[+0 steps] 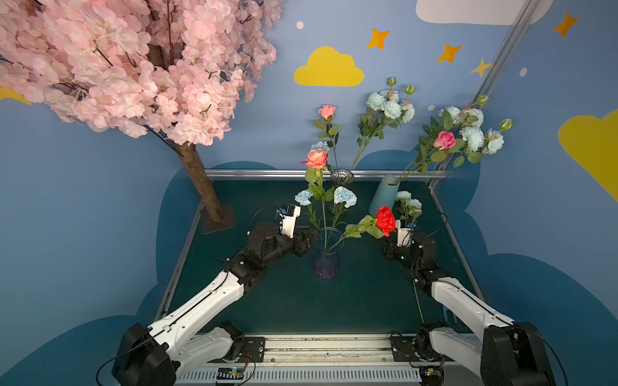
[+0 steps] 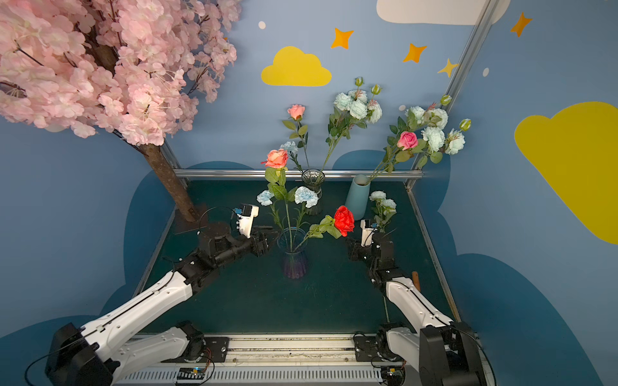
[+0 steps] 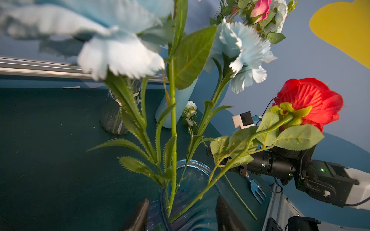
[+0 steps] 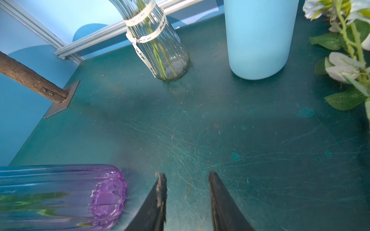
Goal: Pick out blue flowers from the vase
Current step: Pick up the flower from the vase.
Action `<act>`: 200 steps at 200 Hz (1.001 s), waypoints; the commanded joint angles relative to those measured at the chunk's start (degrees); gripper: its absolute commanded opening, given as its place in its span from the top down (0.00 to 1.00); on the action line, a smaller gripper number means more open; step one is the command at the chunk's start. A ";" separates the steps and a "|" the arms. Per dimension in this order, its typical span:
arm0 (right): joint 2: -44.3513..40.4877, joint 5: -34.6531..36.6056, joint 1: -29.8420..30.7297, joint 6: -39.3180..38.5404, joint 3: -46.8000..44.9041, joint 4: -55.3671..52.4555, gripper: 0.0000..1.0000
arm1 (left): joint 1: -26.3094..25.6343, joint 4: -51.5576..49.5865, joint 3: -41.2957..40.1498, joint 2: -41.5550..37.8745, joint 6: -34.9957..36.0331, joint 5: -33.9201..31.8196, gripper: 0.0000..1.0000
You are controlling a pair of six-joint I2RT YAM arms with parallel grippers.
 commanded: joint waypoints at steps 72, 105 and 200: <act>-34.79 11.20 14.55 -1.55 -1.83 -11.96 0.69 | -0.20 -1.57 3.40 6.01 -0.03 -1.62 0.46; -38.70 16.77 24.08 -5.10 6.49 -23.97 0.71 | -0.08 0.39 3.96 8.30 0.17 -1.84 0.50; -8.51 29.93 52.47 -14.41 33.41 -32.72 0.73 | 0.38 9.22 -4.00 0.72 0.78 -2.00 0.48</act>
